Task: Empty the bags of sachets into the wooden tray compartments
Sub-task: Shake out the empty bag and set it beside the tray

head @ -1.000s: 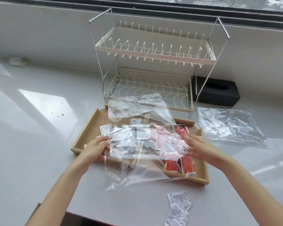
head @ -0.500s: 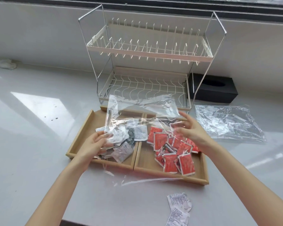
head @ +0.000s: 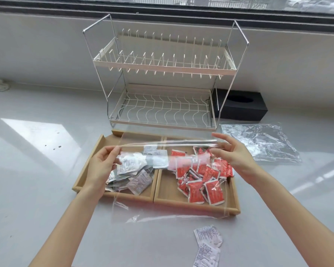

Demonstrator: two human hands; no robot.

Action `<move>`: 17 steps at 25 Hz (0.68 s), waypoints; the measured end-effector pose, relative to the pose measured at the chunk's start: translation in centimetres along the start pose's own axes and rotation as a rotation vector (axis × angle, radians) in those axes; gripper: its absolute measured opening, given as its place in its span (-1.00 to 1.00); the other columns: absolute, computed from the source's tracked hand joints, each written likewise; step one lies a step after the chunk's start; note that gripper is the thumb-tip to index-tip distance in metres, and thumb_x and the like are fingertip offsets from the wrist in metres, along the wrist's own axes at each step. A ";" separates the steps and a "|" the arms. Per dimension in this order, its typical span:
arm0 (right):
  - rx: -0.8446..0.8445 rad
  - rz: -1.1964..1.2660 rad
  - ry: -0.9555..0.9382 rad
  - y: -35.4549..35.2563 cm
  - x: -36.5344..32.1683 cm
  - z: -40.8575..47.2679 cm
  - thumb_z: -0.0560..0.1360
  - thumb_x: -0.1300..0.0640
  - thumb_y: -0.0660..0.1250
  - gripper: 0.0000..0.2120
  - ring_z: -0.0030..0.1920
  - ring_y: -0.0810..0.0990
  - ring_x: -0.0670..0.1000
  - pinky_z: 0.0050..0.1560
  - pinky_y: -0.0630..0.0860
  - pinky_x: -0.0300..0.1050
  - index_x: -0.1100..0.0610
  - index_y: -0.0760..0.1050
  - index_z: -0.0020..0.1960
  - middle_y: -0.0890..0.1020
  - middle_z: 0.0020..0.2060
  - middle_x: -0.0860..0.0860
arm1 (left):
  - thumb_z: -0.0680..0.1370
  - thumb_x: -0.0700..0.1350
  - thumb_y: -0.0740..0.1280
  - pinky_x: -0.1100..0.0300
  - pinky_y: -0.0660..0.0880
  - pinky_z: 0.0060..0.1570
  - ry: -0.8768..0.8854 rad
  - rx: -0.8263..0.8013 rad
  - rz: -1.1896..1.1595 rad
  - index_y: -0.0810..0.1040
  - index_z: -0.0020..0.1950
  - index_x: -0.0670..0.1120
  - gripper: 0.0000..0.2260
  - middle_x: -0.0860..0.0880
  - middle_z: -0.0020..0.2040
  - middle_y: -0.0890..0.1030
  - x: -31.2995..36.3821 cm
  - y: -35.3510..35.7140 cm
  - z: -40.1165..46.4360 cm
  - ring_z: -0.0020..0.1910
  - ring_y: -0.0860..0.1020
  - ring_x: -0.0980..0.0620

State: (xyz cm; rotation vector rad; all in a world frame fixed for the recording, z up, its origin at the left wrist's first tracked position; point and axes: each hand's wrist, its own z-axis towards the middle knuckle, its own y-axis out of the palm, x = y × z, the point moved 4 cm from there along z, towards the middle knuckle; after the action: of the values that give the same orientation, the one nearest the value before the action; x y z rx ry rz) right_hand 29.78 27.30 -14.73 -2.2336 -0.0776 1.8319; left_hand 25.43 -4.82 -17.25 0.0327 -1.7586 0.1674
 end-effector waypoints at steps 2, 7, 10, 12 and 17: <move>0.050 0.003 -0.039 -0.2 -0.5 -0.2 0.42 0.33 0.35 -0.58 -0.39 0.56 -0.26 -0.27 0.46 -0.48 0.08 0.44 0.25 0.59 -0.22 0.04 | 0.53 -0.14 0.24 0.31 0.35 -0.27 0.084 0.012 -0.017 0.49 -0.19 0.05 -0.86 0.08 -0.23 0.57 0.5 0.0 -0.3 -0.47 0.47 0.31; 0.142 -0.195 -0.178 -1.0 -2.5 -0.3 0.44 0.25 0.35 -0.69 -0.29 0.55 -0.38 -0.16 0.43 -0.55 0.04 0.49 0.14 0.60 -0.23 -0.10 | 0.50 -0.23 0.28 0.49 0.43 -0.27 0.241 0.022 -0.027 0.50 -0.21 0.05 -0.82 0.11 -0.25 0.60 2.6 -0.2 -0.8 -0.34 0.51 0.33; 0.191 -0.313 -0.238 -1.5 -3.4 -0.1 0.46 0.19 0.33 -0.85 -0.24 0.54 -0.33 -0.17 0.43 -0.51 0.01 0.56 -0.01 0.59 -0.18 -0.06 | 0.51 -0.28 0.26 0.52 0.44 -0.15 0.341 -0.027 -0.008 0.46 -0.20 0.03 -0.80 0.08 -0.02 0.53 4.4 -0.1 -1.1 -0.16 0.54 0.39; 0.242 -0.357 -0.260 -1.8 -4.1 -0.2 0.47 0.13 0.32 -0.93 -0.19 0.51 -0.25 -0.17 0.40 -0.44 0.01 0.55 -0.07 0.52 -0.10 -0.02 | 0.52 -0.29 0.24 0.53 0.40 -0.03 0.411 -0.061 0.012 0.43 -0.19 0.03 -0.79 0.15 0.14 0.48 5.7 0.0 -1.1 -0.01 0.48 0.50; 0.278 -0.352 -0.285 -2.3 -5.4 -1.1 0.48 0.11 0.31 -0.95 -0.13 0.50 -0.20 -0.11 0.41 -0.31 0.07 0.54 -0.09 0.52 -0.13 -0.07 | 0.49 -0.19 0.27 0.38 0.35 0.17 0.526 -0.090 0.044 0.42 -0.18 0.09 -0.84 0.38 -0.01 0.57 8.1 0.0 -0.6 0.09 0.48 0.41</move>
State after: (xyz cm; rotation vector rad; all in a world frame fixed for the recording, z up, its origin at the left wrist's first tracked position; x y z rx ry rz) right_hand 29.98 28.27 -8.86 -1.6452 -0.2365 1.8199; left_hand 24.46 -4.19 -9.26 -0.1069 -1.2400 0.1155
